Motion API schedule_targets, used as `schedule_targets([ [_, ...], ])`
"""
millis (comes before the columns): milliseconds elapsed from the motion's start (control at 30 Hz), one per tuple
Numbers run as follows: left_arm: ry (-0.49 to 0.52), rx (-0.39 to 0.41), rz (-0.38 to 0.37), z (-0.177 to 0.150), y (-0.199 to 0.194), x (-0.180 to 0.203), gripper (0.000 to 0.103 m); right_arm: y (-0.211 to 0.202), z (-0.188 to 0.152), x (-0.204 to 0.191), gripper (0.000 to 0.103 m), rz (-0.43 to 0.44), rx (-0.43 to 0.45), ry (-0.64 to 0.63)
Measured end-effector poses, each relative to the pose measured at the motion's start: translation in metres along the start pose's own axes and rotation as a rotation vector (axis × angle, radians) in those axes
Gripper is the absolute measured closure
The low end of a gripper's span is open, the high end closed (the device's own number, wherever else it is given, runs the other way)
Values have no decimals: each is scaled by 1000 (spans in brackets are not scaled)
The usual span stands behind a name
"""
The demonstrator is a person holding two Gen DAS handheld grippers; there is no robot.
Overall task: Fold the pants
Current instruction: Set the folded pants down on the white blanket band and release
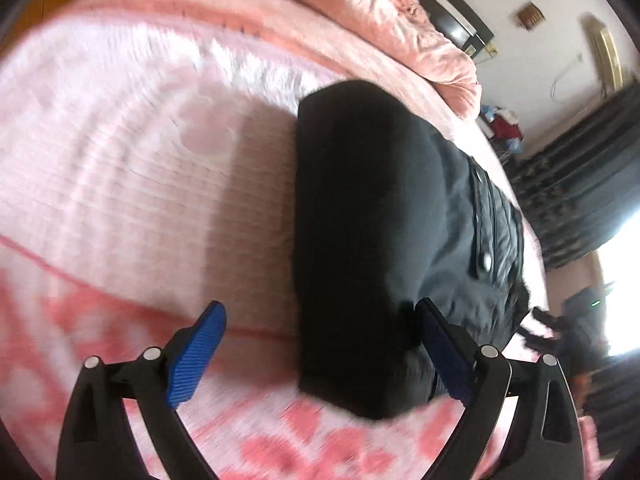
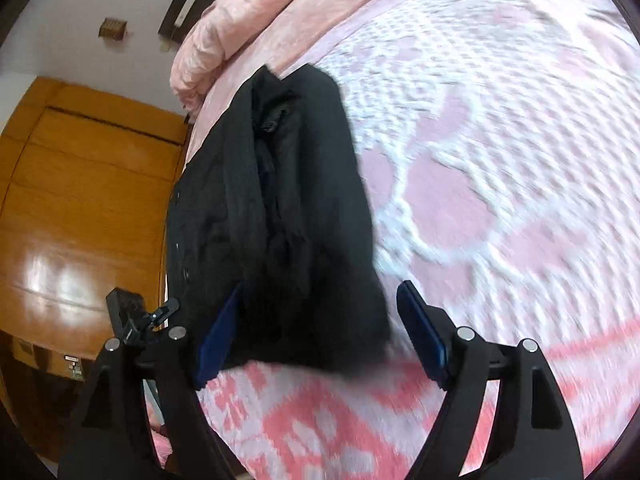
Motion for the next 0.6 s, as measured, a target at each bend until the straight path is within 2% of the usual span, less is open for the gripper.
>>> schedule_targets([
  [167, 94, 92, 187, -24, -37, 9, 4, -29, -32, 1, 25, -109, 31, -31],
  [233, 154, 145, 243, -41, -53, 18, 4, -45, -46, -10, 25, -202, 54, -74],
  [300, 210, 206, 301, -58, -70, 32, 4, -52, -58, -25, 10, -310, 81, -105],
  [333, 221, 211, 319, -61, -70, 38, 4, -54, -60, -33, 10, -350, 100, -120],
  [400, 220, 202, 307, -72, -79, 49, 4, -59, -74, -54, 8, -453, 121, -154],
  [500, 198, 164, 247, -88, -91, 62, 4, -63, -93, -83, 3, -597, 132, -203],
  [600, 211, 198, 252, -98, -108, 76, 4, -62, -113, -109, 3, -668, 133, -264],
])
Point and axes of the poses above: each gripper's, at about its wrist camera, not at the fingertips, and y roughly the way its jaws point, x to its right, z to its top, the point moved 4 cm from there along y, roughly the way its jaws point, and after that the axes turned 11 degrees about -y, right-handed, at the moved point
